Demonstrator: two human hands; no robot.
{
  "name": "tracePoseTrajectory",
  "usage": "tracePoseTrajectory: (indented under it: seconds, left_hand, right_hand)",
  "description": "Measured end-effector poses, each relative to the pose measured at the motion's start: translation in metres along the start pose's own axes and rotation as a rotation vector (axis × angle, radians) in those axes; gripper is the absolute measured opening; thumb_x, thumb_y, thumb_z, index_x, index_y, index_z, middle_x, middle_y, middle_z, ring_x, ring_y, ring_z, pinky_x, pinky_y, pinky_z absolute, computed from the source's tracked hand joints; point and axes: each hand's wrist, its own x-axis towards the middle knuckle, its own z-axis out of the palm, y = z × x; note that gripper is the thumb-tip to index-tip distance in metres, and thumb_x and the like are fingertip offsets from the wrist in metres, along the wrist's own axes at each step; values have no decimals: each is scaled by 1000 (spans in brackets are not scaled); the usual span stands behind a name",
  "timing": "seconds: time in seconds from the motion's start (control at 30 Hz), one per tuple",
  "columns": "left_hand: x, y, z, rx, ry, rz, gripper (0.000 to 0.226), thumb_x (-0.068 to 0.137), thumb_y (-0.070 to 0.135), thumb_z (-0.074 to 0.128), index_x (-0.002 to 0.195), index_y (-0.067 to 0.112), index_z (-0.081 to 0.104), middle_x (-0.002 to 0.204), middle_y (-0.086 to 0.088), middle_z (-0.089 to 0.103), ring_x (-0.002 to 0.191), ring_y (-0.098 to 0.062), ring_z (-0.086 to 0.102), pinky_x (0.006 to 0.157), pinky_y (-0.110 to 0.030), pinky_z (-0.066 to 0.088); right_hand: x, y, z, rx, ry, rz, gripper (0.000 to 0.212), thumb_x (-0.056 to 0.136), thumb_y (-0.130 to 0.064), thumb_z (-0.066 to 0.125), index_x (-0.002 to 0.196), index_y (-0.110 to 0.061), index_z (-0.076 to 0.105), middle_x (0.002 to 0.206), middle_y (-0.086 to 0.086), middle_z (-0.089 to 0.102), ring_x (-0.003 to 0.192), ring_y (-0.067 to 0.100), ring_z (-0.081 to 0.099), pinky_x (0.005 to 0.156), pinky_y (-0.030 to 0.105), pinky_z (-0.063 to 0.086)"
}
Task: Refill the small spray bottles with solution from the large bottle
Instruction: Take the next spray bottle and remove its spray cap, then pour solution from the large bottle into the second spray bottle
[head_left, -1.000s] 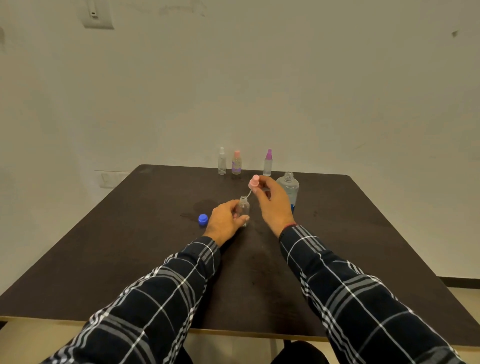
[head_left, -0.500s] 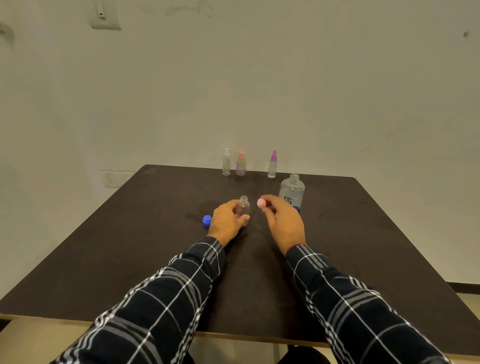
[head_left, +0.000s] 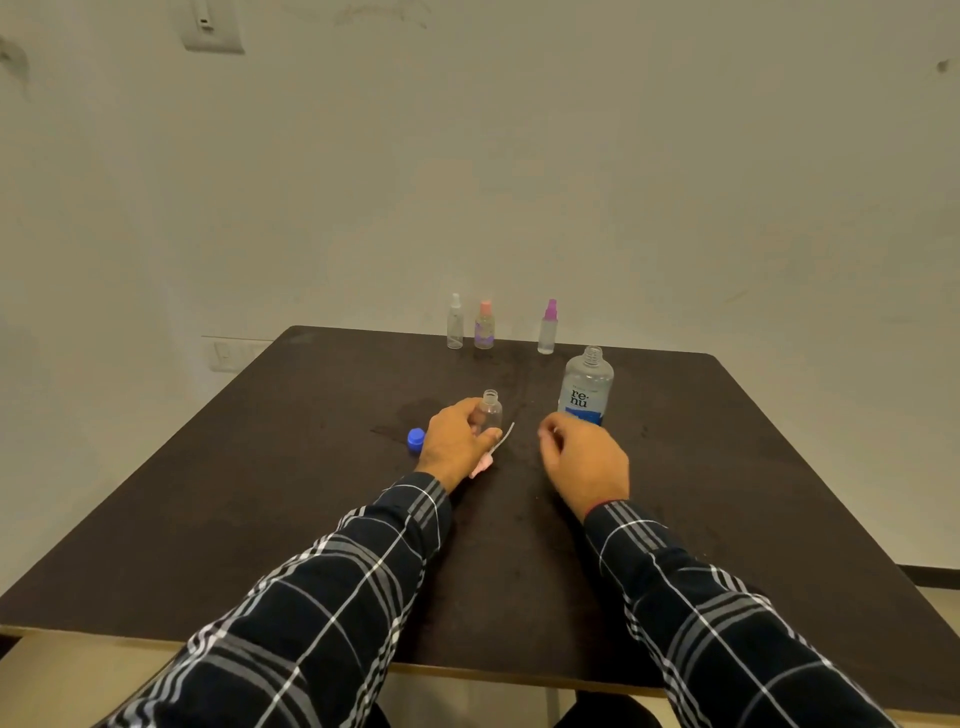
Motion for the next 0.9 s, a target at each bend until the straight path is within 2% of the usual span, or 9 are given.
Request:
tracePoseTrajectory:
  seconds: [0.07,0.1,0.17,0.27,0.37,0.53,0.67,0.83,0.9]
  left_hand:
    - [0,0,0,-15,-6,-4,41,91,20,72,131,20,61,109,5,65,97,-8,58,95,-27,49]
    - [0,0,-1,-19,-10,-7,42,91,20,72,132,20,60,111,4,65,97,-8,57,95,-27,49]
    - [0,-1,-1,-18,-14,-9,43,91,21,72,132,20,60,110,5,64,97,-7,57,93,-24,47]
    - [1,-1,-1,-4,-14,-2,41,91,22,72,130,20,61,100,10,60,94,-7,57,89,-23,46]
    - [3,-2,-3,19,-41,7,40,90,23,72,129,22,62,96,12,59,87,-2,55,83,-20,42]
    - [8,-6,-4,26,-71,-1,41,91,23,72,130,23,61,104,10,62,84,2,54,70,-8,37]
    - [10,-8,-3,24,-84,-9,40,91,24,72,129,24,61,111,7,65,95,-4,59,80,-16,40]
    - [15,-7,-4,35,-92,-8,38,89,25,73,126,25,64,109,6,68,102,-11,63,87,-23,45]
    - [15,-8,-4,20,-92,-16,37,89,24,72,125,25,64,109,6,68,100,-10,62,86,-22,45]
  right_hand:
    - [-6,4,-7,149,255,122,7,95,-37,54,99,-31,55,93,-9,64,83,11,60,69,33,54]
    - [-6,6,-10,250,342,208,13,94,-38,57,104,-30,52,99,-7,63,87,12,61,71,34,55]
    - [-1,16,-10,385,415,365,40,90,-46,63,120,-25,47,117,-1,58,102,18,60,82,39,55]
    - [15,29,-7,472,259,396,84,79,-52,76,145,-21,32,141,7,46,126,24,50,101,48,49]
    - [28,31,-6,651,52,312,104,73,-43,85,152,-26,19,151,5,39,136,25,44,111,49,42]
    - [43,27,-6,679,20,251,101,74,-27,86,150,-24,20,148,5,44,134,27,46,111,48,41]
    - [46,28,-10,616,53,258,86,80,-24,82,145,-22,26,145,8,48,132,30,49,107,46,42]
    - [46,26,-15,523,2,110,78,83,-18,79,144,-23,32,141,5,51,126,25,52,100,33,42]
    - [46,24,-15,462,-25,66,77,82,-21,79,143,-27,33,139,4,51,123,24,53,101,36,45]
